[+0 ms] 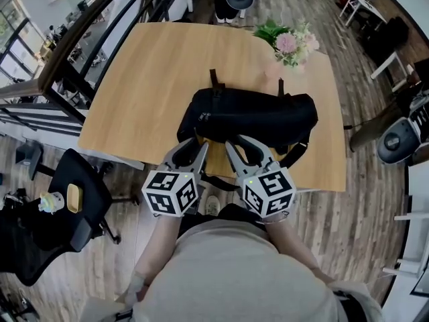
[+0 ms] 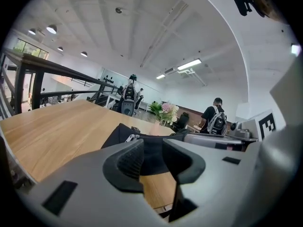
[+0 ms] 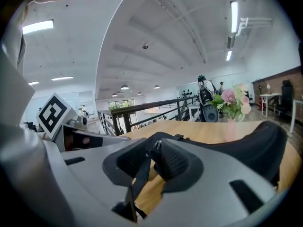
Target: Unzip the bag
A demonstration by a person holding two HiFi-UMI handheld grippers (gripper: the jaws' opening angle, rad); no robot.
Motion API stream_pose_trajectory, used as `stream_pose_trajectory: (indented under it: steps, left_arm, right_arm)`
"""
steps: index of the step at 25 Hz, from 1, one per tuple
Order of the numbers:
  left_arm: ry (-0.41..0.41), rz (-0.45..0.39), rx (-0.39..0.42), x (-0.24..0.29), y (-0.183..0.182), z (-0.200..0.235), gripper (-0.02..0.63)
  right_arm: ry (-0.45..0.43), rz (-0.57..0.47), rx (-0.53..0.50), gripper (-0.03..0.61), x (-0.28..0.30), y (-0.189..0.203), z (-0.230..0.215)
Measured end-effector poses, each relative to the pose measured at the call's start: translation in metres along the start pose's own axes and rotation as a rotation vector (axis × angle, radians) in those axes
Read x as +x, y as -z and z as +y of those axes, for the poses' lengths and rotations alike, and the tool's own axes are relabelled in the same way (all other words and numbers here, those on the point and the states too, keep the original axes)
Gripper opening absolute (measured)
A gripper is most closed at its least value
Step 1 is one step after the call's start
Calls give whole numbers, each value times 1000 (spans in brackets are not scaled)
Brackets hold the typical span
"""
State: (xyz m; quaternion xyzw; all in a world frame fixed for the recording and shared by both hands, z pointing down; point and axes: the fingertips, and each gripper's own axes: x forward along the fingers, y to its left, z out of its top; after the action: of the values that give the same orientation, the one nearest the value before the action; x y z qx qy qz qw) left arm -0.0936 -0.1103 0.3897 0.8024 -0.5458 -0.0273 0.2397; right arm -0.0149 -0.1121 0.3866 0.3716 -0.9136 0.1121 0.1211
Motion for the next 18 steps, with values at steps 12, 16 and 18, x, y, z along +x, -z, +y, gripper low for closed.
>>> stream_pose_trajectory:
  steps: [12, 16, 18]
  left_arm:
    - [-54, 13, -49, 19, -1, 14, 135]
    - [-67, 19, -49, 19, -3, 21, 135]
    - [-73, 25, -46, 20, -4, 26, 135]
  right_arm:
    - [-35, 20, 35, 91, 14, 4, -20]
    - [-18, 22, 50, 91, 16, 5, -23]
    - [-10, 24, 59, 91, 18, 7, -25]
